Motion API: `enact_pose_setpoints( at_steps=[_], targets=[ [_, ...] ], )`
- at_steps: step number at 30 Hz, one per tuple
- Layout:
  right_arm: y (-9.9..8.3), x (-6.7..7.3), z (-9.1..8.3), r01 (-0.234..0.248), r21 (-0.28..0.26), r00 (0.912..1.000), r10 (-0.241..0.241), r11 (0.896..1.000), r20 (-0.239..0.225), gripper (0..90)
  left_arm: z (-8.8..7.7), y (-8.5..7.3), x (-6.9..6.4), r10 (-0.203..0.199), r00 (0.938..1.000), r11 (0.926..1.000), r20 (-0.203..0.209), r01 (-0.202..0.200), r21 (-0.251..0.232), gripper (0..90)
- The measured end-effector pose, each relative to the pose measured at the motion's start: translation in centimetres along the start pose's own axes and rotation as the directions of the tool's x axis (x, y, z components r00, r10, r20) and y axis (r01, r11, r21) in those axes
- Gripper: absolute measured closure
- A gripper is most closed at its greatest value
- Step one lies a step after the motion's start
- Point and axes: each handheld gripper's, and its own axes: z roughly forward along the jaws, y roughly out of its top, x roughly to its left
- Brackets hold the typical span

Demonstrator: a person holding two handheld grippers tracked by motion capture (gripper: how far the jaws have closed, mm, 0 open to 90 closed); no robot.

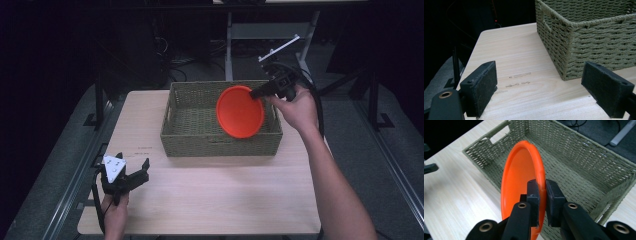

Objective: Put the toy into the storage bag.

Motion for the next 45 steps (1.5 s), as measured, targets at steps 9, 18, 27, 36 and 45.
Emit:
enact_pose_setpoints(
  at_steps=[9, 18, 27, 36, 45],
  targets=[
    [0.4, -0.6, 1.0, -0.034, -0.007, 0.9994, 0.034, 0.999, 0.004, 82.1, -0.1, 0.0, 0.0, 0.008, 1.0, 1.0, 0.001, -0.008, 0.004, 12.7],
    [1.1, -1.5, 1.7, -0.064, -0.009, 0.9977, 0.064, 0.998, 0.022, 82.0, -0.1, 0.1, 0.0, 0.01, 1.0, 1.0, 0.001, -0.01, 0.002, 12.7],
    [1.4, -2.4, 3.0, -0.096, -0.001, 0.9945, 0.096, 0.995, 0.043, 82.0, 0.0, 0.0, 0.0, 0.015, 0.9999, 0.9999, 0.004, -0.015, 0.005, 12.8],
    [1.4, -3.2, 3.9, -0.121, -0.012, 0.9908, 0.122, 0.993, 0.059, 82.0, 0.0, 0.1, 0.0, 0.007, 1.0, 1.0, 0.002, -0.007, -0.001, 12.7],
    [0.8, -3.7, 5.7, -0.151, -0.008, 0.9868, 0.151, 0.989, 0.059, 82.0, 0.0, 0.1, -0.1, 0.016, 0.9999, 0.9999, 0.005, -0.016, 0.0, 12.7]
  ],
)
